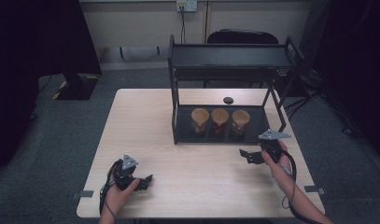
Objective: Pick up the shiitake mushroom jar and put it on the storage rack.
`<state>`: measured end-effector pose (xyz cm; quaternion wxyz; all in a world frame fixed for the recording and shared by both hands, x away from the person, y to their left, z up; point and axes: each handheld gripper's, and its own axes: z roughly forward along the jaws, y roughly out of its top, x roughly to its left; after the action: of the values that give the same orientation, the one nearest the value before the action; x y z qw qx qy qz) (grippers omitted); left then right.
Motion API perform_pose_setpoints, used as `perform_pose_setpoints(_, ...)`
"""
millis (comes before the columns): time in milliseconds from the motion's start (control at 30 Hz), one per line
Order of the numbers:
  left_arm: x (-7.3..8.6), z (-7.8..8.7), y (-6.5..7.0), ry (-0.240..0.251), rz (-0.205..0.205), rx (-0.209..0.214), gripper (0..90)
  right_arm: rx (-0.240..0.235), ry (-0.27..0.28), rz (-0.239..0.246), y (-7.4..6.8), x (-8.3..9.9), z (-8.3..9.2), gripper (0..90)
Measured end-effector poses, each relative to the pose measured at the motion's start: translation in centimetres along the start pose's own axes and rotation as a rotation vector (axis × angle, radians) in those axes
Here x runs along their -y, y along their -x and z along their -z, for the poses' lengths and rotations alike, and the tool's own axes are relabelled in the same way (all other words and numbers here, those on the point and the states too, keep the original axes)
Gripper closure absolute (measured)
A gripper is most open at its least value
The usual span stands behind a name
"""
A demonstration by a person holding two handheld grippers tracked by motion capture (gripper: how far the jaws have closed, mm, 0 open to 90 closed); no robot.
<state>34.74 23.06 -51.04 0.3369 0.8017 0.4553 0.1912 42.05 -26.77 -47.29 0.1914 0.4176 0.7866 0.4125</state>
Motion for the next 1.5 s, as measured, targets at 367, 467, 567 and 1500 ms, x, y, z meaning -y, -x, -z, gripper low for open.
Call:
perform_pose_setpoints(367, 0.0, 0.0, 0.0, 0.000, 0.000, 0.000, 0.2, -0.001, -0.004, -0.012, 0.3, 1.1, 0.6, 3.0)
perform_pose_setpoints(467, 0.0, 0.0, 0.0, 0.000, 0.000, 0.000, 0.2, -0.001, -0.006, -0.013, 0.4, 1.3, 0.7, 3.0)
perform_pose_setpoints(567, 0.0, 0.0, 0.0, 0.000, 0.000, 0.000, 0.2, -0.001, -0.006, -0.013, 0.4, 1.4, 0.9, 3.0)
perform_pose_setpoints(1500, 0.0, 0.0, 0.0, 0.000, 0.000, 0.000, 0.2, -0.013, -0.012, -0.028, 1.3, 3.7, 2.9, 3.0)
